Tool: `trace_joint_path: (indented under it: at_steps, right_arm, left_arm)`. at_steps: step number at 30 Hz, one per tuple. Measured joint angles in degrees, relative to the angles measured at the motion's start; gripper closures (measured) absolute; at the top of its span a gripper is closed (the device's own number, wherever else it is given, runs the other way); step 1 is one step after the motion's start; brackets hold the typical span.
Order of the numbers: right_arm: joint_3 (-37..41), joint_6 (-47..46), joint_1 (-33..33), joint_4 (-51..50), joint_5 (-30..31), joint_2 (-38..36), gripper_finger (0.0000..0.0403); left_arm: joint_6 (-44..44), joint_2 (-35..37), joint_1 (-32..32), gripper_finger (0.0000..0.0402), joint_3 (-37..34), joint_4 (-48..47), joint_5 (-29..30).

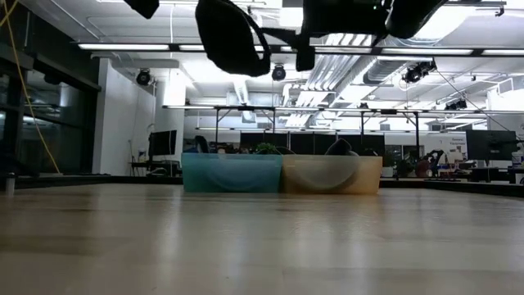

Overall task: Pick & Place hat
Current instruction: Put the blue cap into the green bin

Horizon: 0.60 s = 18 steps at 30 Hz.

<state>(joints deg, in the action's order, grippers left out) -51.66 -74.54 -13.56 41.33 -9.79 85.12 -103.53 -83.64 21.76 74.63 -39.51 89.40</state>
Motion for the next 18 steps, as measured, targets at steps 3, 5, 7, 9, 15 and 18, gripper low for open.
trace_joint_path:
  at_steps: [3,5,7,9,15,18]
  right_arm:
    - [0.00,-0.03,-0.33,0.50,0.32,1.41,0.0153]
    - [0.00,0.00,-0.89,1.18,0.56,2.03,0.0153]
    - [0.00,0.06,-1.68,2.51,0.97,2.52,0.0153]
    - [-0.04,0.05,-2.72,3.59,1.11,2.97,0.0153]
    - [-0.04,0.90,-4.29,3.60,1.15,3.50,0.0153]
    - [-0.04,1.25,-4.03,3.69,2.35,3.50,0.0153]
  left_arm:
    - [0.00,0.00,-0.01,0.0401,0.00,-0.03,-0.12]
    - [0.01,0.00,0.00,0.0401,0.00,-0.02,-0.42]
    - [0.00,0.00,0.00,0.0401,0.00,-0.02,-1.07]
    - [0.00,0.00,0.00,0.0401,0.00,0.11,-1.64]
    - [0.00,0.00,0.00,0.0401,0.00,0.49,-2.89]
    - [-0.02,0.00,0.00,0.0401,0.00,0.50,-2.97]
